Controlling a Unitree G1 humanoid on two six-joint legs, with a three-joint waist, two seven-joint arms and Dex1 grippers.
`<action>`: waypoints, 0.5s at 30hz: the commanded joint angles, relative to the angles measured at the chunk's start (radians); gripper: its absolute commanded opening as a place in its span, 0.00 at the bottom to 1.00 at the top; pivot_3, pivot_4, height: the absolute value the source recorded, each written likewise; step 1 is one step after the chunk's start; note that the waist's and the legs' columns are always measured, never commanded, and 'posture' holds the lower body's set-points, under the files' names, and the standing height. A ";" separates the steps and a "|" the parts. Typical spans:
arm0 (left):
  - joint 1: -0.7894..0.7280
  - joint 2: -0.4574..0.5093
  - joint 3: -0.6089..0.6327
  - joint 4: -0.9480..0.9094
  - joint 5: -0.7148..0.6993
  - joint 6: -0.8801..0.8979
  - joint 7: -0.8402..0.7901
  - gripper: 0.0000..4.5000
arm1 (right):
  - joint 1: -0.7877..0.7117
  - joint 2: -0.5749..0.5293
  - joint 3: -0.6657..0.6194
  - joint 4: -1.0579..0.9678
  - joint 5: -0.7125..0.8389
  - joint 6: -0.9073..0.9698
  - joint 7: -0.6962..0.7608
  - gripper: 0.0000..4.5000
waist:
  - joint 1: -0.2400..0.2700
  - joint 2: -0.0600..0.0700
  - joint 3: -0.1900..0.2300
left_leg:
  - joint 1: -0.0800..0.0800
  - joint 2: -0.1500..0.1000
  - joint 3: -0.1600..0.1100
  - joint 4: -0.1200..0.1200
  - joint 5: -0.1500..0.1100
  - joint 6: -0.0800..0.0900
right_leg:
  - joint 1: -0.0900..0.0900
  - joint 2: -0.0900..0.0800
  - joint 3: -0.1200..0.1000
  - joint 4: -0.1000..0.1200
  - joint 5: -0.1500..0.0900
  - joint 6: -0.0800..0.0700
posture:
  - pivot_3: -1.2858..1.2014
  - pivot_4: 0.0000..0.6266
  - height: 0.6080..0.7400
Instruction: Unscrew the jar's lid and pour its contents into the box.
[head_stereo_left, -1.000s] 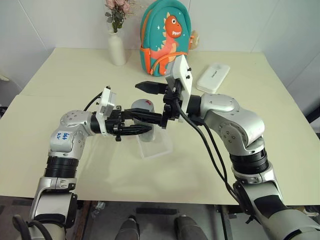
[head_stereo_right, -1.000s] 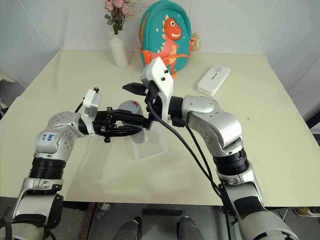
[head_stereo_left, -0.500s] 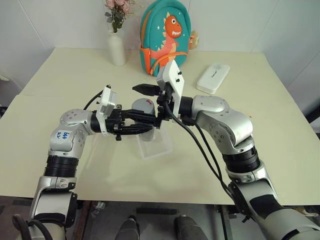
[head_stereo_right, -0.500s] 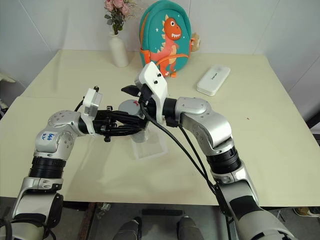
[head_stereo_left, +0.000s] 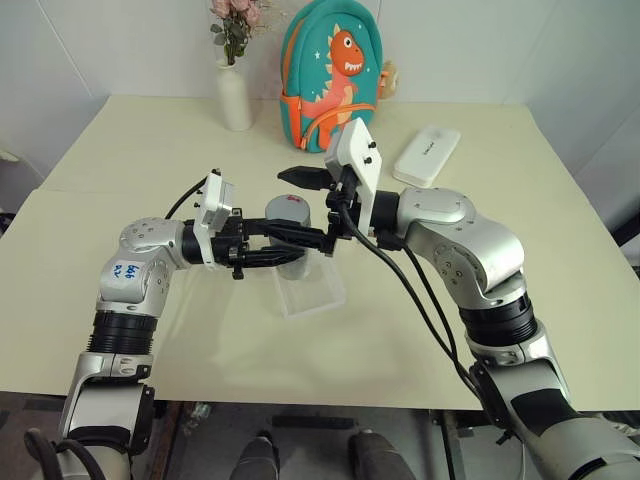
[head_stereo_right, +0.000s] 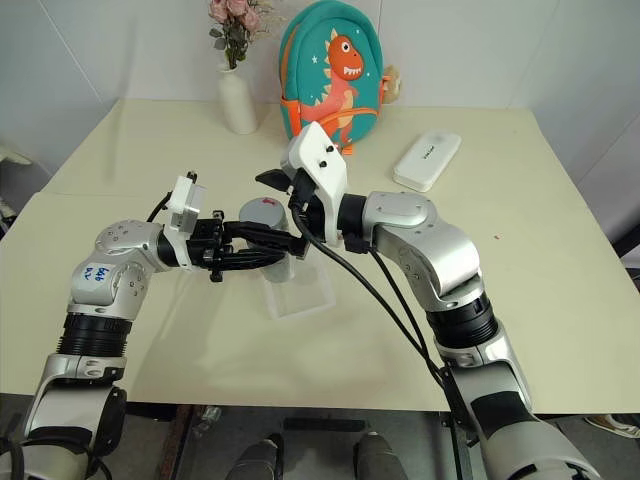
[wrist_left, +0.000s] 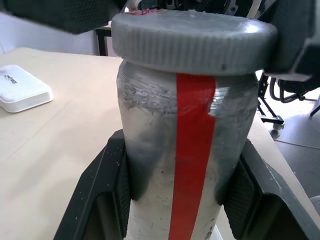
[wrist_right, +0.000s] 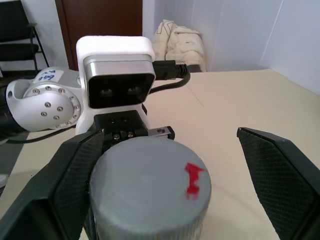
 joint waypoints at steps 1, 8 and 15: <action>-0.004 0.009 0.018 -0.017 -0.013 -0.027 -0.016 0.44 | 0.005 -0.051 -0.074 -0.032 -0.004 0.018 -0.032 0.99 | 0.000 0.000 0.000 | 0.000 0.000 0.000 0.000 0.000 0.000 | 0.000 0.000 0.000 0.000 0.000 0.000 | 0.52 0.24 1.00; -0.001 0.004 0.017 -0.017 -0.011 -0.038 -0.005 0.44 | 0.022 -0.105 -0.098 -0.094 0.032 0.068 -0.032 0.99 | 0.001 0.000 0.000 | 0.000 0.000 0.000 0.000 0.000 0.000 | 0.000 0.000 0.000 0.000 0.000 0.000 | 0.52 0.24 1.00; -0.008 0.005 0.018 -0.003 -0.009 -0.053 -0.005 0.44 | 0.049 -0.160 -0.118 -0.173 0.095 0.116 -0.014 0.99 | 0.001 0.000 0.000 | 0.000 0.000 0.000 0.000 0.000 0.000 | 0.000 0.000 0.000 0.000 0.000 0.000 | 0.52 0.24 1.00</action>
